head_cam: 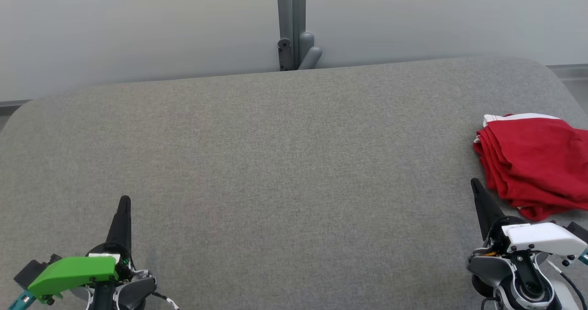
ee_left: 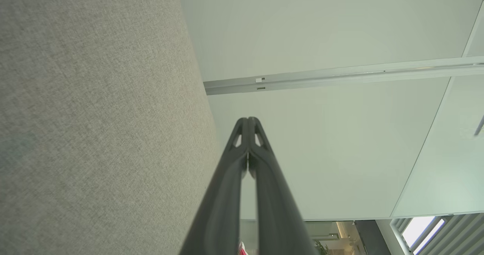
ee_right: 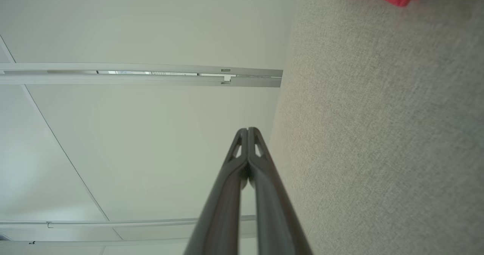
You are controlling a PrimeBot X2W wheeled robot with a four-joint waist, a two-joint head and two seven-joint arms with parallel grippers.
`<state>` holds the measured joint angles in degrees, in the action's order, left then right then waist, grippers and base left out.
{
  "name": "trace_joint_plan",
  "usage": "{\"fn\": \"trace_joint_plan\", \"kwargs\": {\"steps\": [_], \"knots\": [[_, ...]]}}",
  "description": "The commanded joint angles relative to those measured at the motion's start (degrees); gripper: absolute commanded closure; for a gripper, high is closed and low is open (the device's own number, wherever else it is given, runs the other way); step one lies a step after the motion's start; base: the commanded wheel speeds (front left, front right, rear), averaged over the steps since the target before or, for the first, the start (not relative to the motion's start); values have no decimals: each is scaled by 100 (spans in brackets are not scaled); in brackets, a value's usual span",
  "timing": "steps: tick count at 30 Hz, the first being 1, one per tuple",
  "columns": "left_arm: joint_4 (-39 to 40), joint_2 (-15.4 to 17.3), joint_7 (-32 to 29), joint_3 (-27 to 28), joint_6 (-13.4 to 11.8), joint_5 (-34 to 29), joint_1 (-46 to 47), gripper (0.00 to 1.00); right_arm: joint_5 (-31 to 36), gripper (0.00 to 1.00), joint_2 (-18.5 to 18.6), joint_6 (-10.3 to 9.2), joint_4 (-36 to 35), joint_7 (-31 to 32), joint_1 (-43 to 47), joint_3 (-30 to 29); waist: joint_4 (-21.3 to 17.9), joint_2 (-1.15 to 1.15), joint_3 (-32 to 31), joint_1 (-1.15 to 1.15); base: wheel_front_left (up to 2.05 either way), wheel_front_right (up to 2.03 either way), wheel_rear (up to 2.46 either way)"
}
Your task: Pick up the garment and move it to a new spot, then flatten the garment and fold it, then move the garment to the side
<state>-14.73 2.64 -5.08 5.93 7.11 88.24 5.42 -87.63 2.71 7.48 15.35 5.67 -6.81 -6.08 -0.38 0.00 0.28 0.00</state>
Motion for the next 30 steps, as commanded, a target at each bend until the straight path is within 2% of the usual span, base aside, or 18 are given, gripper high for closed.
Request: {"fn": "trace_joint_plan", "kwargs": {"steps": [1,11,30], "knots": [[45,38,-37,36,43,78,114,100,-93,100,28,2,-46,43,5,-23,3,0,-1,0,0,0,0],[66,41,-140,66,55,437,129,100,-497,100,29,2,-102,145,12,-80,37,0,-11,0,0,0,0],[65,41,-126,62,55,427,127,100,-485,100,29,2,-97,143,13,-77,38,0,-11,0,0,0,0]]}}
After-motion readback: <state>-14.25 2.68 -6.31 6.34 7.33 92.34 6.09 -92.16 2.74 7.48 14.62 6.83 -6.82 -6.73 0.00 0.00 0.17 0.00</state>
